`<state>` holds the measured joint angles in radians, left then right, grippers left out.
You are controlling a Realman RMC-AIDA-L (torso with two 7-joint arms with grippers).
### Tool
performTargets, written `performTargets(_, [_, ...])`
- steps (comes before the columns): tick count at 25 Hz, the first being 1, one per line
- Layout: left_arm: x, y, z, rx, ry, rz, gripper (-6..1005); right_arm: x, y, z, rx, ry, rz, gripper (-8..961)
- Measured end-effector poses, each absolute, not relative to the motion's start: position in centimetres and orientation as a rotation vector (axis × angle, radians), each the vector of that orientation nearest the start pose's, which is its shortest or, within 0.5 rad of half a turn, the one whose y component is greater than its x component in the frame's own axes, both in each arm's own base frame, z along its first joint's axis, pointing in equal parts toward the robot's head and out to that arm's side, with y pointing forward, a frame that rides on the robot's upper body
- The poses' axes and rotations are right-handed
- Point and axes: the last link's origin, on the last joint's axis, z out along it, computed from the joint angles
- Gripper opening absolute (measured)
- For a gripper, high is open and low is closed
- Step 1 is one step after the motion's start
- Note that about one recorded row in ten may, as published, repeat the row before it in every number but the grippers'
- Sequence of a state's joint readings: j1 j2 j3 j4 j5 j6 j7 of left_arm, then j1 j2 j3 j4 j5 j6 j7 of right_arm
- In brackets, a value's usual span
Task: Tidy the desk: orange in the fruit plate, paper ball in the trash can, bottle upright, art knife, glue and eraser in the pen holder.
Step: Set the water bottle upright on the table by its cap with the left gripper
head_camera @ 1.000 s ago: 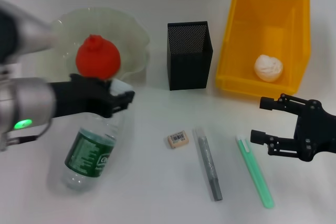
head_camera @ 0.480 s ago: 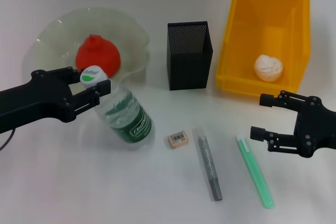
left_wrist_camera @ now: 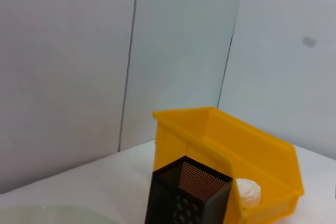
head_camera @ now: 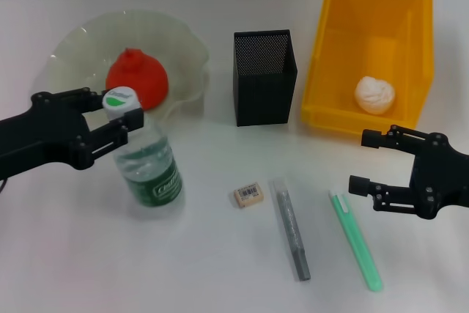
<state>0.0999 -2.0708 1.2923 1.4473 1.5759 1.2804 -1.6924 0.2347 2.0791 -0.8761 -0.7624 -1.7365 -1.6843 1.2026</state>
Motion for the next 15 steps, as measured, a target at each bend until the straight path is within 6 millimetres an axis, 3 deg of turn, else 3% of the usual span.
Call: performTargets(15, [-27.1, 25.1, 7.2, -2.387, -0.506, -0.576, 473, 29.2, 25.5, 1.0, -2.678, 0.482, 0.853, 807])
